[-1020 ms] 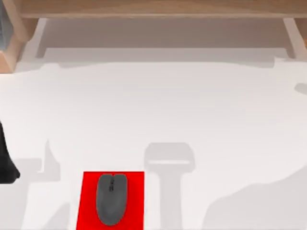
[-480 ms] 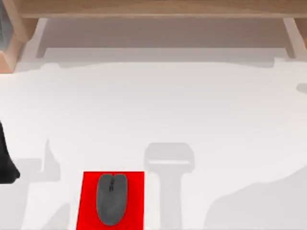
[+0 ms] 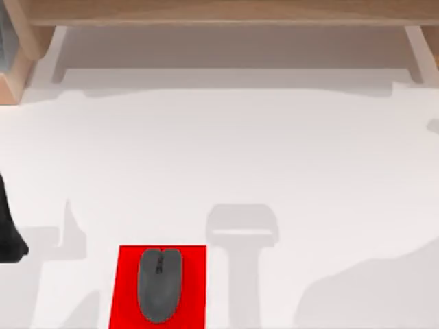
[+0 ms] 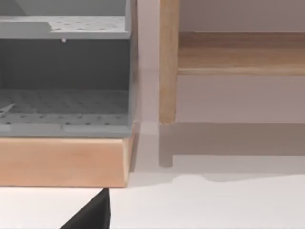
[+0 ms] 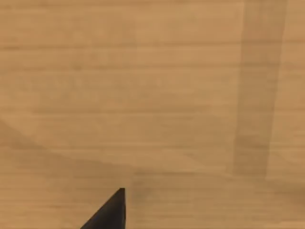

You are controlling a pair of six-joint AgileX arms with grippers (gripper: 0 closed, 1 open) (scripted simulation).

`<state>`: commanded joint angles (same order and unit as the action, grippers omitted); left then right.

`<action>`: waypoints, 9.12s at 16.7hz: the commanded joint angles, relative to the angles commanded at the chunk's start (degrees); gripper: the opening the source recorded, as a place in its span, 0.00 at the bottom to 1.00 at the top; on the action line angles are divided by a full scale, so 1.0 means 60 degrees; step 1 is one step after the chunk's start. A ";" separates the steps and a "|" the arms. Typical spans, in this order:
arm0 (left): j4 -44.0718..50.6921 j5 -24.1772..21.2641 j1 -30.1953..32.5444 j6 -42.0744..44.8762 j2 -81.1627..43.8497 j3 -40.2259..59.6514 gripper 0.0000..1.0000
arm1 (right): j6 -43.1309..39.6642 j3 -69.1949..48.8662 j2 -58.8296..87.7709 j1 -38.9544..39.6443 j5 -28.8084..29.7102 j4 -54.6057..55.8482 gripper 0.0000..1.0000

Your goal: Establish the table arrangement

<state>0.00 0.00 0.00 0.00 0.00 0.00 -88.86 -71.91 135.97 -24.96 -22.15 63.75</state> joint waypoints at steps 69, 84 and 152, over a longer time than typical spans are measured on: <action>0.0876 0.4583 0.4961 0.0091 -1.8718 1.9779 1.00 | 1.4809 1.1985 -2.2661 0.4160 0.3691 -1.0624 1.00; 0.1322 0.4400 0.4791 0.0082 -1.9680 2.1191 1.00 | 1.4809 1.1985 -2.2661 0.4160 0.3691 -1.0624 1.00; -0.5133 -0.2909 -0.6608 1.4637 -1.7991 0.9680 0.00 | 1.4809 1.1985 -2.2661 0.4160 0.3691 -1.0624 1.00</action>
<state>-30.80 -17.45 -39.65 87.82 -107.95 58.08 0.00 0.00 0.00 0.00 0.00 0.00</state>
